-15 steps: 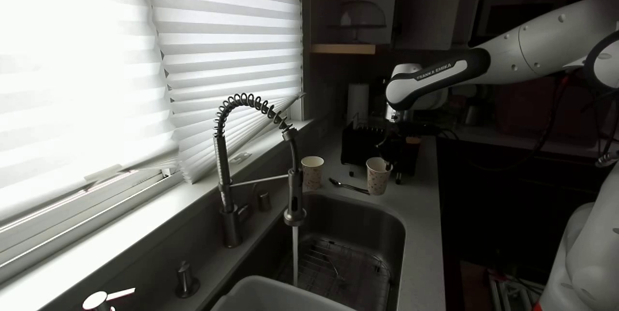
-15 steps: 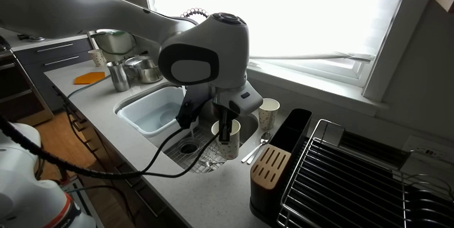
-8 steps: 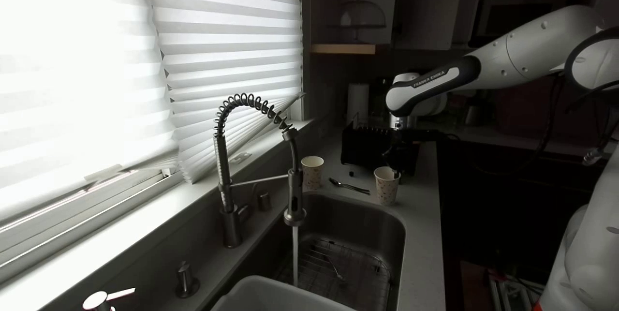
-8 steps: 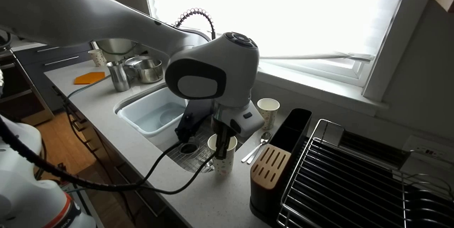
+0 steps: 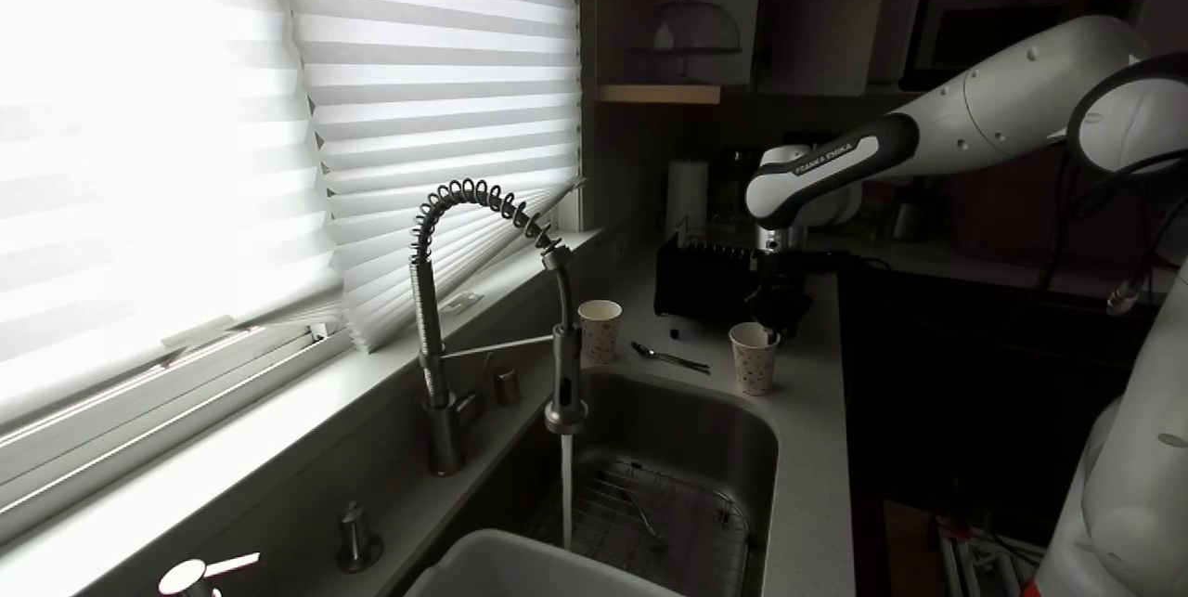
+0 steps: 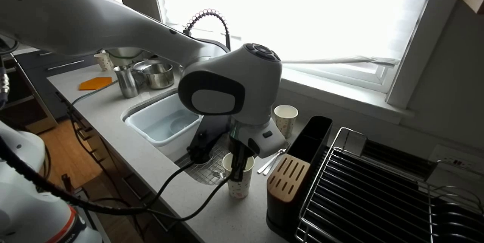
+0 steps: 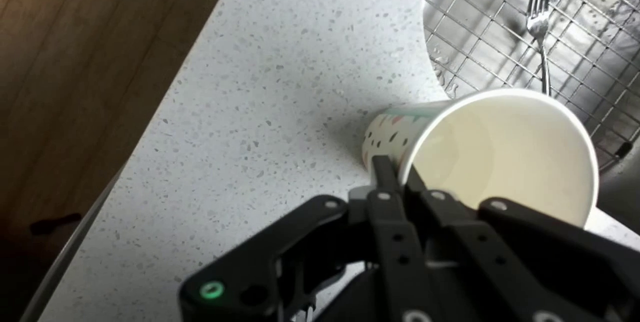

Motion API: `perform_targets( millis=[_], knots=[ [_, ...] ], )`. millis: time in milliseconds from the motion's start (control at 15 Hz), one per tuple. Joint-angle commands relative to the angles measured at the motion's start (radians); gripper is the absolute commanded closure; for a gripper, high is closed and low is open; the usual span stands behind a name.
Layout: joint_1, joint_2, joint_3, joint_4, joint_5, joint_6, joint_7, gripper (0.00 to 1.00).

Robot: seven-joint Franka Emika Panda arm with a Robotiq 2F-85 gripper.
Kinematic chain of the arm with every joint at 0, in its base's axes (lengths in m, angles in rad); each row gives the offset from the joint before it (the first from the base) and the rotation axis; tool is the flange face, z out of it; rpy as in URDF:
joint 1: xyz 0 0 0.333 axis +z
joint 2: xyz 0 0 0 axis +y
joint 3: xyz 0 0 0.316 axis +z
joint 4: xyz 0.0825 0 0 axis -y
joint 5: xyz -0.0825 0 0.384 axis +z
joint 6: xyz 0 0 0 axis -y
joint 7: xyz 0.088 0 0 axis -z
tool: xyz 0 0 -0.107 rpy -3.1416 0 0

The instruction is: Push the faucet handle to the right then put water in both coffee cups and set them back down on the right side of the counter.

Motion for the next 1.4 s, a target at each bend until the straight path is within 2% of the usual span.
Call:
perform_targets(
  millis=[0,467,600,867,1333],
  knots=[
    [-0.011,0.010,-0.009,0.022,-0.027,-0.024,-0.006,0.63],
    [0.001,-0.105,0.012,0.007,-0.079,-0.020,0.004,0.11],
    [0.005,-0.156,0.027,0.003,-0.108,-0.020,0.008,0.00],
    [0.025,-0.279,0.075,-0.010,-0.140,-0.017,-0.039,0.00],
    [0.142,-0.427,0.186,-0.019,-0.115,-0.051,-0.227,0.00]
  ],
)
